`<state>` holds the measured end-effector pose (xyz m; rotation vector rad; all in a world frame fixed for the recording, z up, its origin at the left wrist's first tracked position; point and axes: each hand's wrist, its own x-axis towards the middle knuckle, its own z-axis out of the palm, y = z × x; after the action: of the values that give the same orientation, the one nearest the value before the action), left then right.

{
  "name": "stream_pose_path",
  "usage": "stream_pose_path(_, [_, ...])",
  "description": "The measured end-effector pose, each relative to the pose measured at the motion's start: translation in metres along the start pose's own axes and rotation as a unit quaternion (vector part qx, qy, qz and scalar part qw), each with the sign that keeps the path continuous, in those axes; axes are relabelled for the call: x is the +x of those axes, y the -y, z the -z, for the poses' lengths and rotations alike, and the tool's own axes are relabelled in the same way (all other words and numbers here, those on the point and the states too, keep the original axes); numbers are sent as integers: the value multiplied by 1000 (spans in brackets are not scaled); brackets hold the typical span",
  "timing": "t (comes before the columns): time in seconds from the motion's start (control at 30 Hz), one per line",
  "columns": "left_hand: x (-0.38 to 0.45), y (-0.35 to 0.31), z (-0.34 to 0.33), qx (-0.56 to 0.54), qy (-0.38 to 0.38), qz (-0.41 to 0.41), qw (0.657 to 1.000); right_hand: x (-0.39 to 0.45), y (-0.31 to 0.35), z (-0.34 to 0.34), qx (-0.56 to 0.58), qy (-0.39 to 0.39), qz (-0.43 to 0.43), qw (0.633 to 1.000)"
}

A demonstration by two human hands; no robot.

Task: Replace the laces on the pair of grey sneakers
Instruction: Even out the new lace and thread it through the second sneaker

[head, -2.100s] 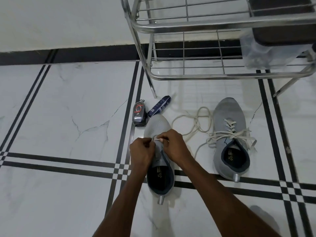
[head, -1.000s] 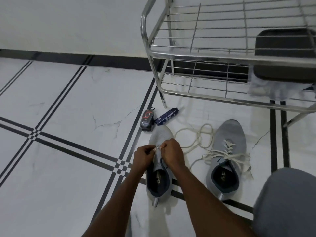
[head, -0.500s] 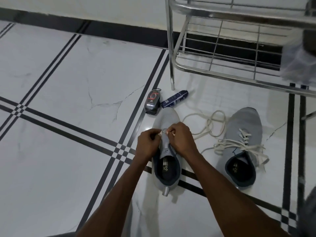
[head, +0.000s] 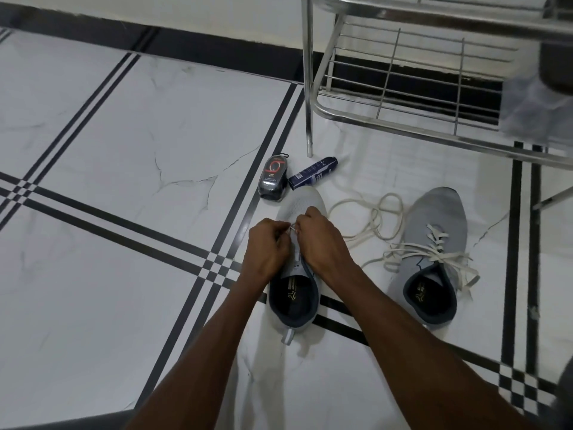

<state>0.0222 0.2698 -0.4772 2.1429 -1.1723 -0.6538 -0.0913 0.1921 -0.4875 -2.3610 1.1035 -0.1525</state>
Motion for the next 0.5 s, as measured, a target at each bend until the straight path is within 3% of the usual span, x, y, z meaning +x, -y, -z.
stream_pose_path(0.2, [-3,-1,-6,38,-18,-42,998,4,-3,0,0,32,15,999])
stream_pose_path(0.33, [1,0,-2,-5,5,2,1000,1,-7,-6,55,-3,-9,998])
stream_pose_path(0.5, [6,12,7,-141,47,81,986,1,-4,-9,140,-41,-89,985])
